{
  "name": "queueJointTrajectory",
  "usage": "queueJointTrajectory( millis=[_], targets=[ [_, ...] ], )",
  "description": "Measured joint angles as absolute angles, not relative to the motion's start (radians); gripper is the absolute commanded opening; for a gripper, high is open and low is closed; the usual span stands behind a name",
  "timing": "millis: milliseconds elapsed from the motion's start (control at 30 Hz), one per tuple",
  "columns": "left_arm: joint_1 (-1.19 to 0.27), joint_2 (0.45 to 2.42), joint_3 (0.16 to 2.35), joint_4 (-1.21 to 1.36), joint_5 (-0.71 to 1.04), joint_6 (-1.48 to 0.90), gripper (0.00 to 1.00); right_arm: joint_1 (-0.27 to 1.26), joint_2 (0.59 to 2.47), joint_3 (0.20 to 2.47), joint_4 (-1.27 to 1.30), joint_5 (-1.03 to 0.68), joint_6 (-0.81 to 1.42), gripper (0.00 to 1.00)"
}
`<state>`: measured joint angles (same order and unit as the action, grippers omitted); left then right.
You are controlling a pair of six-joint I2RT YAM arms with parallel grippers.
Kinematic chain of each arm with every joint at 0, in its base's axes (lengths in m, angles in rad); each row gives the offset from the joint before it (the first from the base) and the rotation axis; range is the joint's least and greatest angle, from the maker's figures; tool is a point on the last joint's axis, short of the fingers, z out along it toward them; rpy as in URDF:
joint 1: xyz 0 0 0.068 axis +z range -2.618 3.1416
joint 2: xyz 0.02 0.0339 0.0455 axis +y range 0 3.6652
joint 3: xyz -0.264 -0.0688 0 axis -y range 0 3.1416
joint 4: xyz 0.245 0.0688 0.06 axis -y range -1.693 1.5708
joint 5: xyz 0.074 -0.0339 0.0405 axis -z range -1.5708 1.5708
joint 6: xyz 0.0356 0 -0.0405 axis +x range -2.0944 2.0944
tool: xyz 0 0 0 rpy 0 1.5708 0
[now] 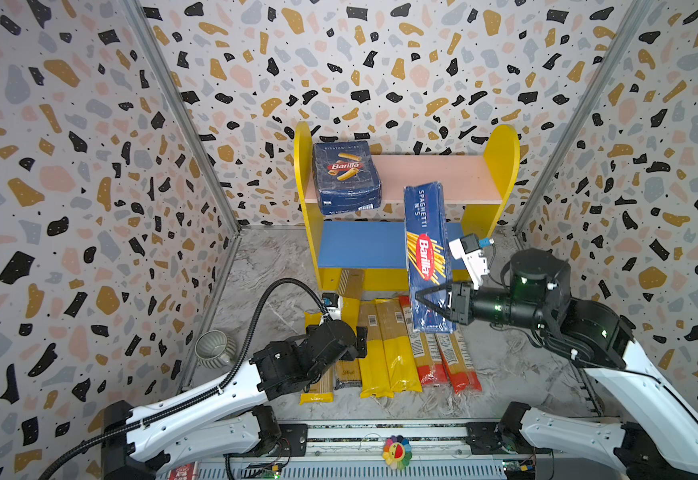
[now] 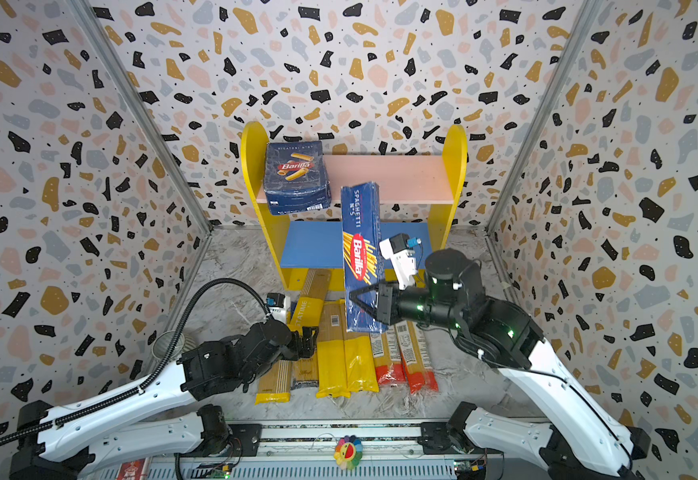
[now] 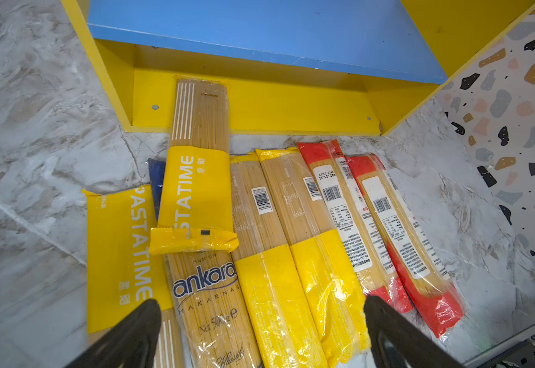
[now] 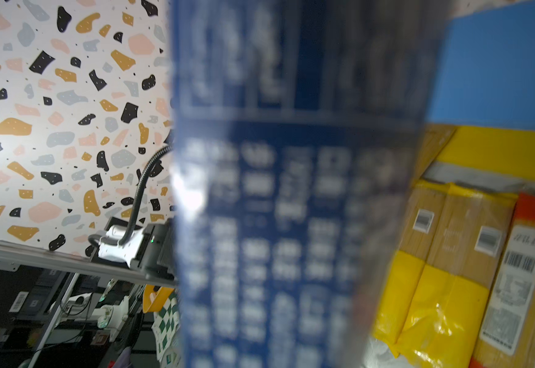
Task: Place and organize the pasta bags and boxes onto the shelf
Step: 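Set the spaghetti box on the pink shelf beside the Rigatoni box, release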
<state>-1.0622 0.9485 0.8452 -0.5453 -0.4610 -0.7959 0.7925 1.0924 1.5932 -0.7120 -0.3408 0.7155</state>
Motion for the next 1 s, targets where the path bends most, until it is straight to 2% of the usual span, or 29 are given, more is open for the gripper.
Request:
queueJointTrajectory(
  millis=[233, 367, 467, 700, 833, 900, 1000],
  targets=[
    [-1.062, 0.953, 0.926, -0.533, -0.431, -0.766, 0.99, 0.392, 1.47, 1.982, -0.749, -0.569, 0.656, 0.23],
    [-1.062, 0.953, 0.949, -0.53, -0.425, -0.749, 0.99, 0.273, 1.741, 2.274, -0.775, -0.647, 0.675, 0.24],
    [-1.062, 0.96, 0.967, -0.54, -0.424, -0.733, 0.99, 0.245, 1.903, 2.447, -0.76, -0.707, 0.71, 0.24],
    [-1.061, 0.98, 1.011, -0.551, -0.426, -0.688, 1.0, 0.258, 1.962, 2.436, -0.673, -0.801, 0.79, 0.28],
    [-1.061, 0.985, 1.013, -0.553, -0.424, -0.67, 1.0, 0.295, 1.965, 2.434, -0.656, -0.805, 0.802, 0.36],
    [-1.061, 0.986, 1.013, -0.552, -0.422, -0.665, 0.99, 0.308, 1.966, 2.434, -0.653, -0.809, 0.804, 0.47],
    [-1.059, 0.987, 1.011, -0.551, -0.416, -0.662, 1.0, 0.329, 1.967, 2.434, -0.653, -0.811, 0.807, 0.55]
  ],
)
